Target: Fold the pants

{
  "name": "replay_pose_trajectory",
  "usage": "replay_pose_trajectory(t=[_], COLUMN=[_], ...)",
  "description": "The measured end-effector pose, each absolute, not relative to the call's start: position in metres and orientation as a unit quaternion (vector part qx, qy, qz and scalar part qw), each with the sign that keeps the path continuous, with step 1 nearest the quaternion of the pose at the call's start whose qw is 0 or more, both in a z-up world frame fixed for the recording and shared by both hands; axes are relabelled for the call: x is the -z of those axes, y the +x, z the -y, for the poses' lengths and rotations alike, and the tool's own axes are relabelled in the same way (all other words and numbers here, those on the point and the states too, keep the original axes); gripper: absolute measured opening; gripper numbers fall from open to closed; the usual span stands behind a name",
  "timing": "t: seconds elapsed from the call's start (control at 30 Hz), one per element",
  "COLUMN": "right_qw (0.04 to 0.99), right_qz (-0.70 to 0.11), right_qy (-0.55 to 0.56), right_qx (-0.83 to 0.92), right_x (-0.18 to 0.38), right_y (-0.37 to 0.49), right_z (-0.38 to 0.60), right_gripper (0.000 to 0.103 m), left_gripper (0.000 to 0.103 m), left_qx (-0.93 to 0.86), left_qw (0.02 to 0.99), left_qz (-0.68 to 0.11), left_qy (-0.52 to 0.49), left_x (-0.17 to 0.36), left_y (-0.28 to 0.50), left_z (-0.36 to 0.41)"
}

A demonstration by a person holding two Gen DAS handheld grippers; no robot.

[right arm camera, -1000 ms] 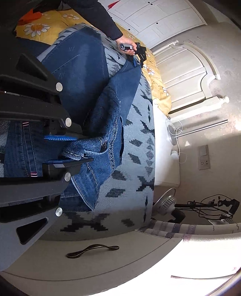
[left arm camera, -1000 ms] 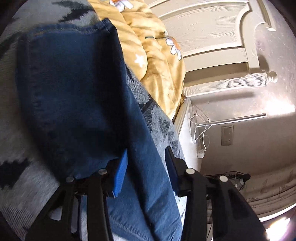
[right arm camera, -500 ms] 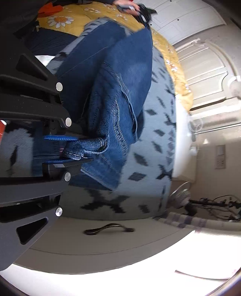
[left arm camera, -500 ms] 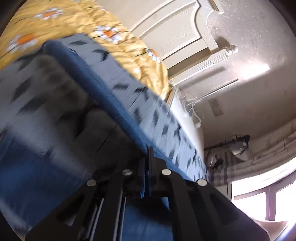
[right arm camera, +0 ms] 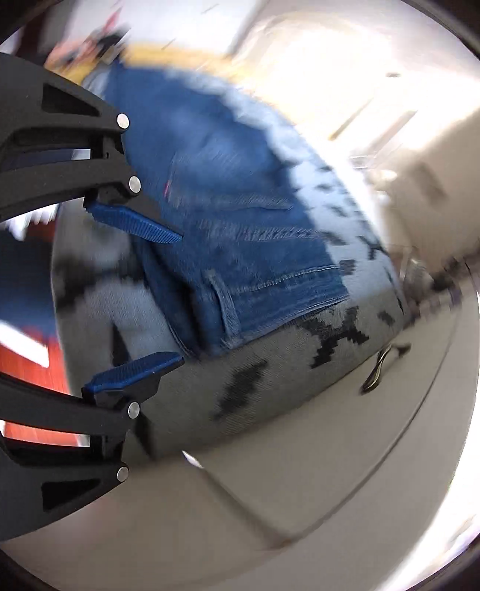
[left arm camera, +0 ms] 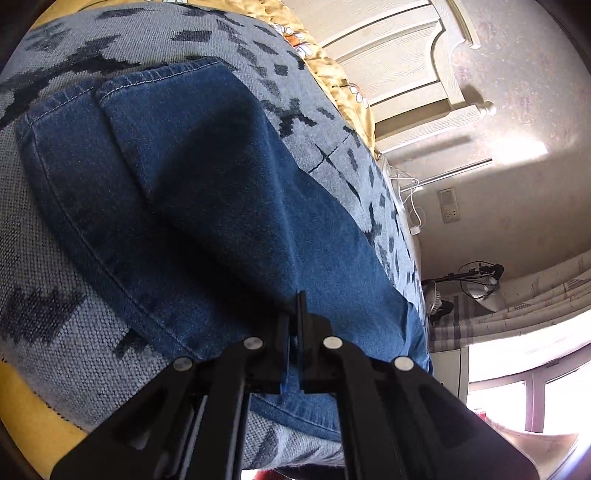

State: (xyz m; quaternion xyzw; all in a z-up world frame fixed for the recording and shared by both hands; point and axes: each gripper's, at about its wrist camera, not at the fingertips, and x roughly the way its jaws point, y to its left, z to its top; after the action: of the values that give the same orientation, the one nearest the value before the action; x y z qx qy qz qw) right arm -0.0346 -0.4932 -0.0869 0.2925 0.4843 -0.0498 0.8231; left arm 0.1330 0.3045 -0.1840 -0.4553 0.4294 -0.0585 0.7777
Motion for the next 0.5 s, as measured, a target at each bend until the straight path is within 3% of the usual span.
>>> replay_pose_trajectory(t=[0.23, 0.27, 0.33, 0.37, 0.43, 0.5], right_qw=[0.772, 0.769, 0.765, 0.765, 0.780, 0.790], right_qz=[-0.469, -0.469, -0.467, -0.466, -0.462, -0.463], right_qy=[0.426, 0.430, 0.439, 0.438, 0.415, 0.390], right_qx=[0.053, 0.059, 0.064, 0.070, 0.079, 0.093], right_x=[0.126, 0.130, 0.139, 0.141, 0.139, 0.137], right_y=[-0.007, -0.003, 0.009, 0.011, 0.016, 0.018], right_z=[0.488, 0.488, 0.489, 0.490, 0.488, 0.487], right_gripper=[0.061, 0.061, 0.061, 0.061, 0.053, 0.032], left_gripper=[0.005, 0.009, 0.033, 0.038, 0.040, 0.040], left_qx=[0.067, 0.068, 0.065, 0.062, 0.063, 0.065], left_qw=[0.774, 0.772, 0.768, 0.765, 0.759, 0.744], left_qz=[-0.422, -0.421, -0.419, -0.416, -0.409, -0.399], left_qy=[-0.467, -0.471, -0.480, -0.487, -0.503, -0.532], left_x=[0.182, 0.183, 0.186, 0.187, 0.191, 0.196], left_y=[0.135, 0.134, 0.132, 0.132, 0.132, 0.132], left_z=[-0.304, -0.305, -0.309, -0.312, -0.319, -0.329])
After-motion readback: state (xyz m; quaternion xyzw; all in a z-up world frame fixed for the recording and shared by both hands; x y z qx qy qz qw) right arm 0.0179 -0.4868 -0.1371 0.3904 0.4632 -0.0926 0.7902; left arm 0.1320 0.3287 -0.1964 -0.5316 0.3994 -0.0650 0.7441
